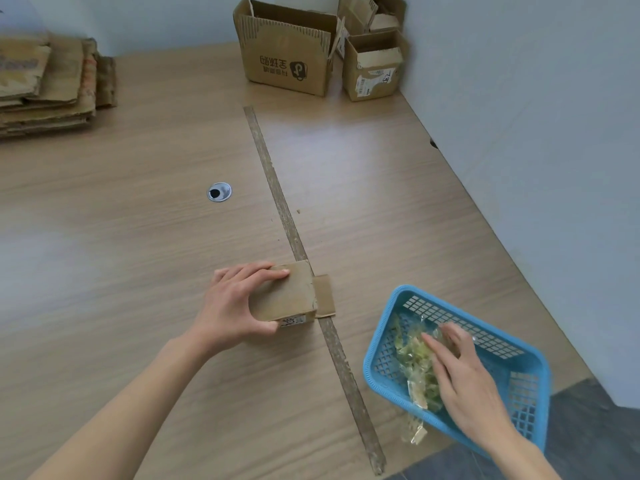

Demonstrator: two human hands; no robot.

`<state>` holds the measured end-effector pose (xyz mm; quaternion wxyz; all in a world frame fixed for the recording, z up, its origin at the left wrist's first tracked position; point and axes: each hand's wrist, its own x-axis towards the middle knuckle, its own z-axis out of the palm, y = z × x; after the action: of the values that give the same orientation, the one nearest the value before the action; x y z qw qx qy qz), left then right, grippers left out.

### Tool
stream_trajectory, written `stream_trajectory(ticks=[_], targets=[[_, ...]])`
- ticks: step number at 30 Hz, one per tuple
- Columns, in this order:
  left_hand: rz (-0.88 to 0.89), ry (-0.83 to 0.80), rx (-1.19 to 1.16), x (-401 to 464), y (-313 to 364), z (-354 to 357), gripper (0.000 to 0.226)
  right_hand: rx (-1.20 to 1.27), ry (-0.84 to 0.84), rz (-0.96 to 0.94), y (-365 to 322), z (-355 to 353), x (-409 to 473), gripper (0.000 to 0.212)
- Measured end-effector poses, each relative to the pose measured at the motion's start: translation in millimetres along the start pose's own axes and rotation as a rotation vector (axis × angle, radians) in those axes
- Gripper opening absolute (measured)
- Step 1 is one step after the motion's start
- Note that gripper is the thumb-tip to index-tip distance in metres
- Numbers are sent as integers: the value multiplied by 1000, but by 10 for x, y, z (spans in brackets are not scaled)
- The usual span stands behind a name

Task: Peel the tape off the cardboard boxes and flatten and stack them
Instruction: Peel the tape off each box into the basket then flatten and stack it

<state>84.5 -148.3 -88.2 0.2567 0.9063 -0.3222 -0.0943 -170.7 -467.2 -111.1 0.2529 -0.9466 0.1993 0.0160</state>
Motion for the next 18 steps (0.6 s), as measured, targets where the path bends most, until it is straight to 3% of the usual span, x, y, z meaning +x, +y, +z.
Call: stream_trajectory(ticks=[6, 10, 12, 16, 18], targets=[[-33, -9, 19, -22, 61, -7, 82, -21, -101, 3, -83, -285, 143, 52], [-22, -52, 31, -41, 94, -47, 84, -49, 36, -19, -388, -423, 299, 47], [-31, -90, -40, -35, 107, -103, 81, -28, 58, -138, -720, -355, 436, 52], [-121, -112, -284, 19, 93, -229, 41, -17, -119, -426, -1490, 11, 820, 70], [-151, -196, -297, 55, 58, -305, 38, -69, -171, -474, -1736, 152, 970, 69]])
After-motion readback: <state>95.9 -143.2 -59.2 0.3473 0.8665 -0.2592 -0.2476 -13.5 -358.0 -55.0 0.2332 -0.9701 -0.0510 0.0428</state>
